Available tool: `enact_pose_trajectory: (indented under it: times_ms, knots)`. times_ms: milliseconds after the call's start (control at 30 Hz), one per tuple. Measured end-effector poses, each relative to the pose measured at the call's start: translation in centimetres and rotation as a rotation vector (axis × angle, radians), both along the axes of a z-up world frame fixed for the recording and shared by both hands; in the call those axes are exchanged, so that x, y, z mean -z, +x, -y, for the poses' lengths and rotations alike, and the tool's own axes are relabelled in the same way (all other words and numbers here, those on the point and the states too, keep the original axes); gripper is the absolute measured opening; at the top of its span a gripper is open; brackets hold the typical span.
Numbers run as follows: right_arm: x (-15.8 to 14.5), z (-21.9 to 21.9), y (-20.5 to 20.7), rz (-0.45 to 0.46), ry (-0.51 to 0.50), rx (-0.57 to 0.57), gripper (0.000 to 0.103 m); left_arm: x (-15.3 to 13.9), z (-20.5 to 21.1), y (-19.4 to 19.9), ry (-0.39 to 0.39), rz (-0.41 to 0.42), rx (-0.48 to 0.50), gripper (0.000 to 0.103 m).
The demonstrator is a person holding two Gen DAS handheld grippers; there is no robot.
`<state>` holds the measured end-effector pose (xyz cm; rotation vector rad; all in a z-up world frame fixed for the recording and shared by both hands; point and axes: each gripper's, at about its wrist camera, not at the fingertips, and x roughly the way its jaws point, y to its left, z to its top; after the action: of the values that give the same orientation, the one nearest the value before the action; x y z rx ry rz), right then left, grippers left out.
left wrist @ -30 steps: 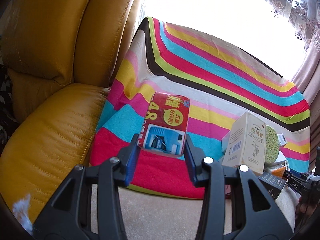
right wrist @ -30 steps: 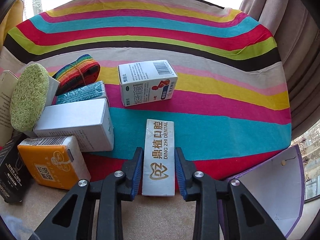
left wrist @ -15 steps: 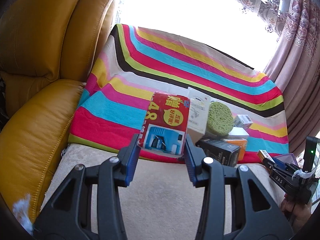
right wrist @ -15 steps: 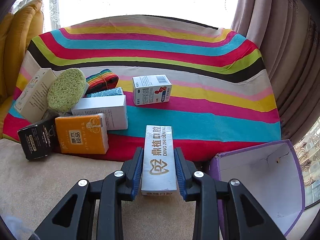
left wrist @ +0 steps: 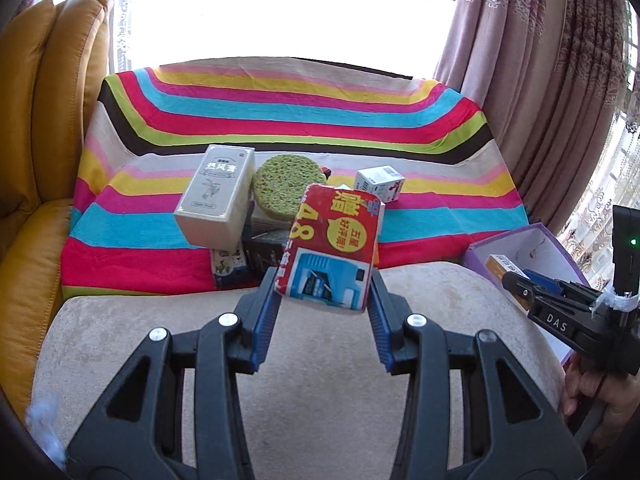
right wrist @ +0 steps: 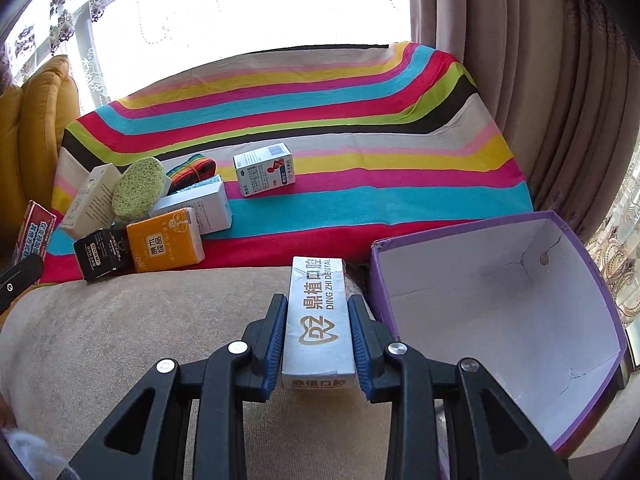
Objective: Organize objects
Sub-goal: 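Carry both boxes into the storage box and open both tools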
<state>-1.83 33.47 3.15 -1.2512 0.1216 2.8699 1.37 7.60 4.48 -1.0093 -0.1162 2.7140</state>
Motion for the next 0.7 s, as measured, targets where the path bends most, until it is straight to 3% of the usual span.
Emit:
enact_pose_trajectory:
  times_ms: [200,500,600,700]
  knots:
    - [-0.1,-3.6,2.2,-0.019,-0.052,0.089,0.032,-0.1,-4.5,0.1,-0.010,0.019,0.119,0.046]
    - [-0.1,-9.7,4.3,-0.031,-0.081,0.219,0.032,-0.5,-12.7,0.0,0.041,0.062,0.311,0.046]
    - [-0.1,-11.6,4.9,-0.031,-0.084,0.258,0.032,-0.8,-15.4,0.1,0.073,0.073,0.384,0.046]
    - [0.0,-13.2,5.4,-0.028,-0.096,0.295,0.032,-1.1,-17.6,-0.3,0.153,0.095,0.464,0.048]
